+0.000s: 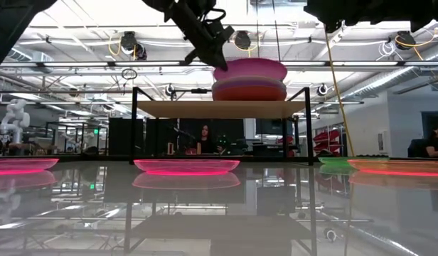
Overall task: Place and stack plates onto a shelf
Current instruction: Stack the pink plate on top of the light brown plate on the shelf, then put the green transparent plate on the shelf
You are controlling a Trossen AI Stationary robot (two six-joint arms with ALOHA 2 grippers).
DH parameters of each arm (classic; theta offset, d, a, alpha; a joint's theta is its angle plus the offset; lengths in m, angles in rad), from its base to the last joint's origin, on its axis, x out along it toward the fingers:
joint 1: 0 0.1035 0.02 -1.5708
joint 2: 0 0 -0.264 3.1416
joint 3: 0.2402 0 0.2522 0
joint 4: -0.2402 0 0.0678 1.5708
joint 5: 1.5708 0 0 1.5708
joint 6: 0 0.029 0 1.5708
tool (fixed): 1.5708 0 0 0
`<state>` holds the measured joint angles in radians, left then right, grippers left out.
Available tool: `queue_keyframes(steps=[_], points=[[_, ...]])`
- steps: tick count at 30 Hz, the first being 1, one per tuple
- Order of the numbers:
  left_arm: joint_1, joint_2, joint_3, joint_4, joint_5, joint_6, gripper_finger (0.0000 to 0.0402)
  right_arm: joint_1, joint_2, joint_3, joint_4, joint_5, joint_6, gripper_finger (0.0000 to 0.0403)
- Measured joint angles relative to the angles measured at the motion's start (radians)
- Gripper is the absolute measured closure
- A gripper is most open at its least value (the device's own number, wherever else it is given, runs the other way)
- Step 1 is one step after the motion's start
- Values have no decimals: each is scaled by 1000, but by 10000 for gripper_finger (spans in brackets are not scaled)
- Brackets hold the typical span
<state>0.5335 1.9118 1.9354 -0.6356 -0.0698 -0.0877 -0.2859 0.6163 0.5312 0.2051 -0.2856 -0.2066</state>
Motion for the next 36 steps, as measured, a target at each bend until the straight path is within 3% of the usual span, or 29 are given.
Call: queue_keyframes(steps=[4, 13, 18, 29, 33, 36], points=[[-5, -5, 0, 6, 1, 15, 369, 0, 0, 0, 0, 0, -2, 279], [-13, -8, 0, 15, 0, 30, 271, 0, 5, 0, 0, 0, -15, 279], [-20, -43, 0, 36, 1, 91, 253, 0, 17, 0, -1, 0, -15, 279], [-91, -372, -10, 1, -1, 168, 252, 0, 27, 0, -47, 3, -19, 279], [-173, -516, -116, 12, -39, 187, 252, -1, 27, 0, -70, 19, -19, 279], [-237, -619, -282, 91, -67, 172, 252, -1, 26, -16, -52, 49, -20, 279]])
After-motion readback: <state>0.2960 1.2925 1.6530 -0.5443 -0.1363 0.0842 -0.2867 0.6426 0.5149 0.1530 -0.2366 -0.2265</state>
